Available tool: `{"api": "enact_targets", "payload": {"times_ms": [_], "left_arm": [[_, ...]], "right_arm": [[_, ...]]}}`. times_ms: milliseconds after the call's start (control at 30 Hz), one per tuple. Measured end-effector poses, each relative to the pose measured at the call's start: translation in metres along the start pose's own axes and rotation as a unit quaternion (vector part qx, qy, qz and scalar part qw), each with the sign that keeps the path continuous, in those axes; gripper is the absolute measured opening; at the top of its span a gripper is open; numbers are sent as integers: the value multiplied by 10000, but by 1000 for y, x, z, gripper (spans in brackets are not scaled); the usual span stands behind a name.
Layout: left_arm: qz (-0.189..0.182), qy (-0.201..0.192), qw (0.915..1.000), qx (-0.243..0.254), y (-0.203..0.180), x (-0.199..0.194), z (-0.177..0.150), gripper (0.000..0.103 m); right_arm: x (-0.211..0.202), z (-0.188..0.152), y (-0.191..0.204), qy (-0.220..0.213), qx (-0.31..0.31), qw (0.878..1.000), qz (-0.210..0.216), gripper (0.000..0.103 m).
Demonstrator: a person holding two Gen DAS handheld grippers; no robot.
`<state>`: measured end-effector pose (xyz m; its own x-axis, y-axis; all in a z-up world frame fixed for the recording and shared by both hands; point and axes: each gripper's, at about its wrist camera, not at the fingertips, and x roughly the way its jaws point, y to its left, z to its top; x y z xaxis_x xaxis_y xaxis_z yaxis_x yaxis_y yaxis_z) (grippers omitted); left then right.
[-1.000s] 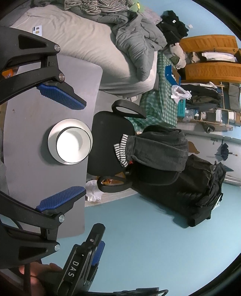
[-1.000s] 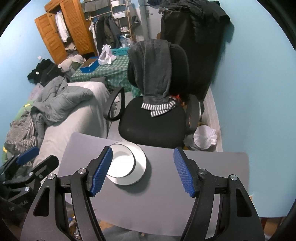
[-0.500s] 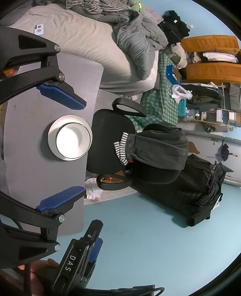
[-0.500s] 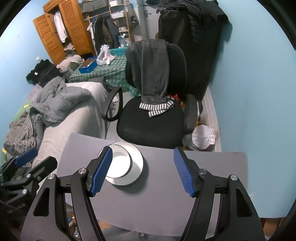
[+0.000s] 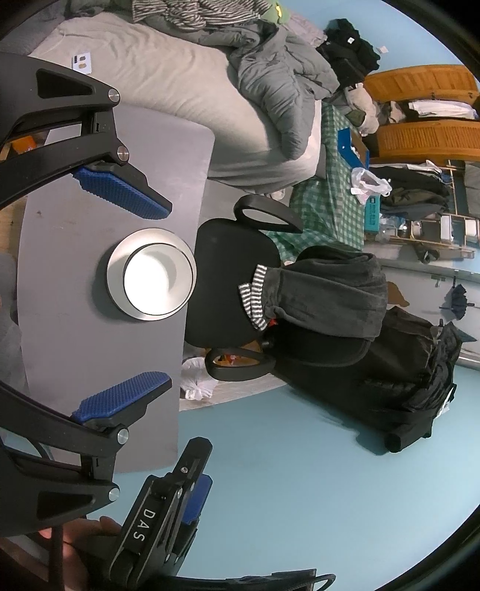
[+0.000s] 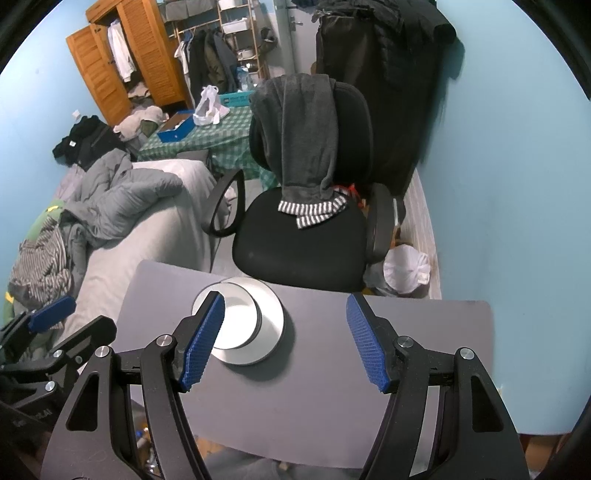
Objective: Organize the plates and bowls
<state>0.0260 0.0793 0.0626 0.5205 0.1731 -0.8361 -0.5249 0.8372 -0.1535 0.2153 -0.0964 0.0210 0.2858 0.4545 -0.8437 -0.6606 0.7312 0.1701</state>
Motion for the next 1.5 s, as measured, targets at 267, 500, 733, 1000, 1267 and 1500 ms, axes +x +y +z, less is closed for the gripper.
{"api": "enact_targets", "payload": {"times_ms": [267,500,733,1000,1267,1500], "left_arm": [[19,1,10000,-78,0,-2,-2,86],[17,9,10000,-73,0,-2,-1,86],[14,38,9999,-109,1,-4,-3,86],[25,62,9999,-122,2,-5,-5,86],[26,110,9998,-185,4,-2,-7,86],[-2,118,9996,-243,7,-2,-7,86]], "right_arm": [[1,-5,1,5,-2,10000,15,68],[-2,-8,8,5,-33,10000,49,68],[-3,-8,15,44,-70,9999,87,68],[0,-6,15,80,-89,9999,109,68],[0,-6,14,85,-82,9999,111,68],[0,-8,16,97,-85,9998,120,68]]}}
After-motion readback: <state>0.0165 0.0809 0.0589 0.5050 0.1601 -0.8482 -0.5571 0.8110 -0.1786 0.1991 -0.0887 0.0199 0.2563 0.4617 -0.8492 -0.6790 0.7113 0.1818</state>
